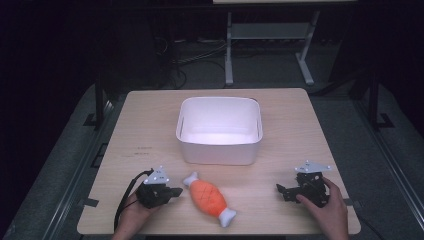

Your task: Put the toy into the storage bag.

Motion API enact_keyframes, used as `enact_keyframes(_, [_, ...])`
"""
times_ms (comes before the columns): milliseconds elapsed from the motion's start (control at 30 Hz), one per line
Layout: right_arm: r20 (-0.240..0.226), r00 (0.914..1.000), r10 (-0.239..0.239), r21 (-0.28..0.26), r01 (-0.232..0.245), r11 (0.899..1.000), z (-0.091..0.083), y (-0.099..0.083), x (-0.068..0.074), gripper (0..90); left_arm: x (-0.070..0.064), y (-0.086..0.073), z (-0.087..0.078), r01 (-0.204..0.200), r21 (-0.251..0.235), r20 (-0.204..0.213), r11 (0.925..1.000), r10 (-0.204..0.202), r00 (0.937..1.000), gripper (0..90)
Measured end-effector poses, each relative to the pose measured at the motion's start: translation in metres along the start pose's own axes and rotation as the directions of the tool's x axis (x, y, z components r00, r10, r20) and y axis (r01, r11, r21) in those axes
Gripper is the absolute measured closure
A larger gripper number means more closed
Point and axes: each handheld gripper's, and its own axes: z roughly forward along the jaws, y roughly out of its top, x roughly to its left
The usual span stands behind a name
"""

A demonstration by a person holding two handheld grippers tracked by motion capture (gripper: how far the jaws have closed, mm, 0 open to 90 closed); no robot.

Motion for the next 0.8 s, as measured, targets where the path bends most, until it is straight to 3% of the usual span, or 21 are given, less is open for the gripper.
enact_keyframes(800, [0.0,1.0,0.0,0.0,0.0,1.0,0.0,0.0,0.0,0.0,0.003,0.03,0.027,-0.042,0.004,-0.011,0.9991,0.042,0.9991,89.7])
